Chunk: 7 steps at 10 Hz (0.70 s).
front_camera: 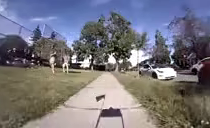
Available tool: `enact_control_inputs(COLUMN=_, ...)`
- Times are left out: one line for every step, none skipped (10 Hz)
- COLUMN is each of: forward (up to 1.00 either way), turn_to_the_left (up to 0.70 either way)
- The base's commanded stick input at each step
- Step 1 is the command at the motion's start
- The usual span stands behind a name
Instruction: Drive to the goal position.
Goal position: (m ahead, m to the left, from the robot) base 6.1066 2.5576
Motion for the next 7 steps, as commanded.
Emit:
enact_control_inputs(forward=1.0, turn_to_the_left=-0.01)
enact_control_inputs(forward=1.0, turn_to_the_left=-0.01)
enact_control_inputs(forward=1.0, turn_to_the_left=-0.01)
enact_control_inputs(forward=1.0, turn_to_the_left=-0.01)
enact_control_inputs(forward=1.0, turn_to_the_left=-0.01)
enact_control_inputs(forward=1.0, turn_to_the_left=-0.01)
enact_control_inputs(forward=1.0, turn_to_the_left=-0.01)
